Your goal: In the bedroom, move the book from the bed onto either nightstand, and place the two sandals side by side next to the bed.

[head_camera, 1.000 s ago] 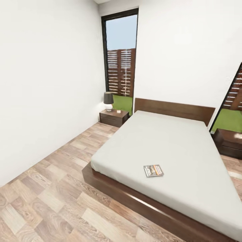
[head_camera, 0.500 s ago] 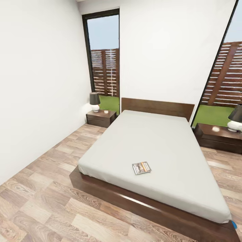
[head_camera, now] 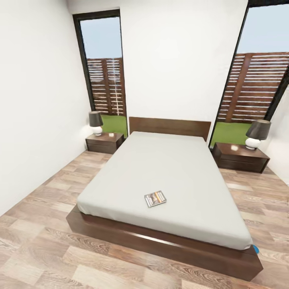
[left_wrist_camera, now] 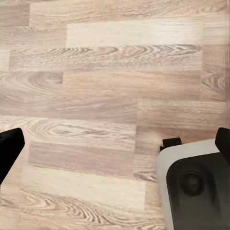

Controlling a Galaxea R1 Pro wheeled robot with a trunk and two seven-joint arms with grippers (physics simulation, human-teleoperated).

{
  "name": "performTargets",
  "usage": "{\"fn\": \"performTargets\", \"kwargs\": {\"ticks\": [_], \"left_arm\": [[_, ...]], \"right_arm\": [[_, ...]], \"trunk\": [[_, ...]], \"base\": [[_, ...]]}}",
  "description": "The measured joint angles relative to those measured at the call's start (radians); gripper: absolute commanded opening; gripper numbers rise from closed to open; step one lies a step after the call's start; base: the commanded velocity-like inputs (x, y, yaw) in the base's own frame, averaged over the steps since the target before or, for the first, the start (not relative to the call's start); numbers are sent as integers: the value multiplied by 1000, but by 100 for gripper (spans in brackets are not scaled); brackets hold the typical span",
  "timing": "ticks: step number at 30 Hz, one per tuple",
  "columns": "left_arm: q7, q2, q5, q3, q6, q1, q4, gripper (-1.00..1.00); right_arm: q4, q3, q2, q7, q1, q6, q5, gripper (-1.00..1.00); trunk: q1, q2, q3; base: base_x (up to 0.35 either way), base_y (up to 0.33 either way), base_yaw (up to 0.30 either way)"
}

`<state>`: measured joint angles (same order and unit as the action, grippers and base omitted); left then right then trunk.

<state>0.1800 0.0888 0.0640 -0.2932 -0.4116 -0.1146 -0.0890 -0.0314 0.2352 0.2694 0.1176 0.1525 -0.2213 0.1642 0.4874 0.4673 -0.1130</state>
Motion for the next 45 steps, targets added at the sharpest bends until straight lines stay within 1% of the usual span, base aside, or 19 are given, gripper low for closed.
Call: {"fn": "performTargets", "kwargs": {"ticks": [10, 16, 28, 38, 45], "left_arm": [[1, 0, 0, 0, 0, 0, 0, 100], [0, 1, 0, 0, 0, 0, 0, 100], [1, 1, 0, 0, 0, 0, 0, 100], [0, 1, 0, 0, 0, 0, 0, 100], [0, 1, 0, 0, 0, 0, 0, 100]], "right_arm": [[0, 0, 0, 0, 0, 0, 0, 100], [0, 0, 0, 0, 0, 0, 0, 100], [1, 0, -3, 0, 0, 0, 0, 100], [1, 0, -7, 0, 1, 0, 0, 100], [1, 0, -8, 0, 0, 0, 0, 100]], "trunk": [[0, 0, 0], [0, 0, 0], [0, 0, 0], [0, 0, 0], [0, 0, 0]], "base": [[16, 8, -262], [118, 90, -146], [188, 154, -42], [67, 49, -7], [149, 102, -1]]}}
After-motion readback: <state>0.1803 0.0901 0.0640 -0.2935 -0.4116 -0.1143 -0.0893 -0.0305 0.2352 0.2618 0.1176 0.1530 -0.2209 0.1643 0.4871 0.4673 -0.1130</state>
